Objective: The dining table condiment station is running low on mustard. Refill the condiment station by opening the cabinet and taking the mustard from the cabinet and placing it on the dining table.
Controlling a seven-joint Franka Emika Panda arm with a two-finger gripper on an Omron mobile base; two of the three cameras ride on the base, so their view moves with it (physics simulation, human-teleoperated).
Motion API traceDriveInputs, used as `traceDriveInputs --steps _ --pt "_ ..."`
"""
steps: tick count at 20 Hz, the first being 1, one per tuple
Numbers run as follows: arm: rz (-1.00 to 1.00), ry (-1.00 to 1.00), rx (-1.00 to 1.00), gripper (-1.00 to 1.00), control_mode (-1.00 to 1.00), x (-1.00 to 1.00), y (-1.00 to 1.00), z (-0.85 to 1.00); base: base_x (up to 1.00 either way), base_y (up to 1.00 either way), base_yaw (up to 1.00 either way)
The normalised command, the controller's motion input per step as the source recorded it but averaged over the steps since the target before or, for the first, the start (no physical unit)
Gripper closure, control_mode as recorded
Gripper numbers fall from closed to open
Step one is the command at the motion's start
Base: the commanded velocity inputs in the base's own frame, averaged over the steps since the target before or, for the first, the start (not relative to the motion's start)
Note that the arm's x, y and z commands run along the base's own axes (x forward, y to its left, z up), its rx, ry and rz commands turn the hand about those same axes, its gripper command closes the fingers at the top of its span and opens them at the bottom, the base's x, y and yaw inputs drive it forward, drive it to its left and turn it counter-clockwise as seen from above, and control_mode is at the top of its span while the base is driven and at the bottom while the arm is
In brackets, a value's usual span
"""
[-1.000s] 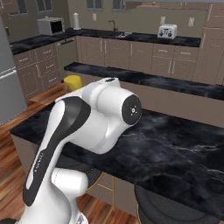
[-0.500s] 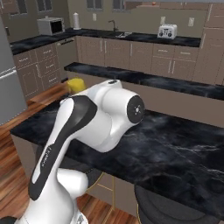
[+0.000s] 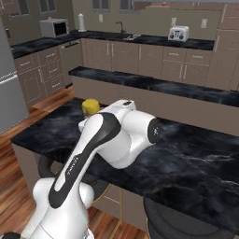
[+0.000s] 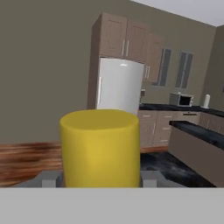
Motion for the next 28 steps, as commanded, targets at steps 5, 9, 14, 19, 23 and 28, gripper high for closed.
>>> traceDriveInputs --steps 5,9,14,19,23,28 --pt "0.06 0.00 0.01 1.00 -1.00 0.19 -0.32 -0.54 0.00 0.00 0.00" --pt "0.02 0.00 0.00 1.00 -1.00 0.07 -0.43 -0.31 0.00 0.00 0.00" --pt "0.00 0.00 0.03 1.00 -1.00 0.10 -0.40 -0.15 0.00 0.00 0.00" --pt "0.00 0.00 0.05 1.00 -1.00 0.26 -0.26 -0.12 0.00 0.00 0.00" --pt "0.00 0.01 0.04 1.00 -1.00 0.36 -0.12 -0.20 0.00 0.00 0.00" --pt "0.00 0.00 0.01 1.00 -1.00 0.41 -0.01 -0.22 0.00 0.00 0.00"
